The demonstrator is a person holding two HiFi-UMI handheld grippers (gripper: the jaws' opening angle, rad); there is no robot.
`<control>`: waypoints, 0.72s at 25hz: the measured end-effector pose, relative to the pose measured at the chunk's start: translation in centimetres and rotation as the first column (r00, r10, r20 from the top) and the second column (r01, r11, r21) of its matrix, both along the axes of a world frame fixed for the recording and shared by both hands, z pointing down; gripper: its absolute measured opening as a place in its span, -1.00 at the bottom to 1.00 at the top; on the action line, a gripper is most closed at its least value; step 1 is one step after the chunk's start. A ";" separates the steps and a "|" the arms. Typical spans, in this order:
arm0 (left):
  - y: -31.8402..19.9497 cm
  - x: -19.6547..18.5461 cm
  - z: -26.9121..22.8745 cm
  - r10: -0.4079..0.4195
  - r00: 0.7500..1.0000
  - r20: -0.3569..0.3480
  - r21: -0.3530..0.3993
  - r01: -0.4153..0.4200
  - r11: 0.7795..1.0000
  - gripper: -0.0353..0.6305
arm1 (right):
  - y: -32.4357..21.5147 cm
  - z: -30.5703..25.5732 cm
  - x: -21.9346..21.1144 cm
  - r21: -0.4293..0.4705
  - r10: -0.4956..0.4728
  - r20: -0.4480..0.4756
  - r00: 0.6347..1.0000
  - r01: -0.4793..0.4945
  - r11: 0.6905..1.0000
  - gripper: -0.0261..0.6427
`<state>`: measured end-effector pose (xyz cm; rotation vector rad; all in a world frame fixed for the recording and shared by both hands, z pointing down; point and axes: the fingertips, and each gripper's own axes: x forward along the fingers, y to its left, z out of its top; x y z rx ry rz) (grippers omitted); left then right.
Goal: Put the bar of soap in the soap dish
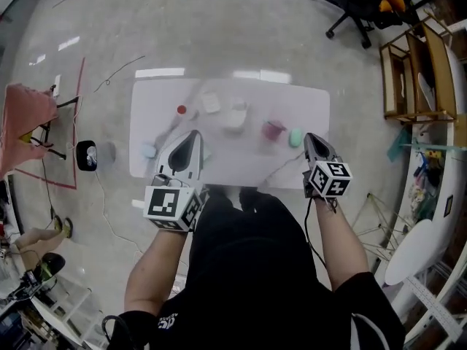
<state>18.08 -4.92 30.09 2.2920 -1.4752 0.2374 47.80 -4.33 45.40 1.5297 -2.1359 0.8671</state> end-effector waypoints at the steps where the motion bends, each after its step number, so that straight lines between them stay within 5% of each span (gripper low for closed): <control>1: -0.3 0.4 0.4 0.005 1.000 0.001 -0.001 -0.005 1.000 -0.87 | -0.1 0.8 0.2 -0.014 -0.007 -0.005 1.000 0.007 1.000 -0.88; 18: -3.0 3.9 10.1 0.028 1.000 0.014 -0.123 -0.026 0.992 -0.87 | -1.9 18.8 3.8 -0.223 -0.014 -0.146 0.989 -0.019 0.975 -0.88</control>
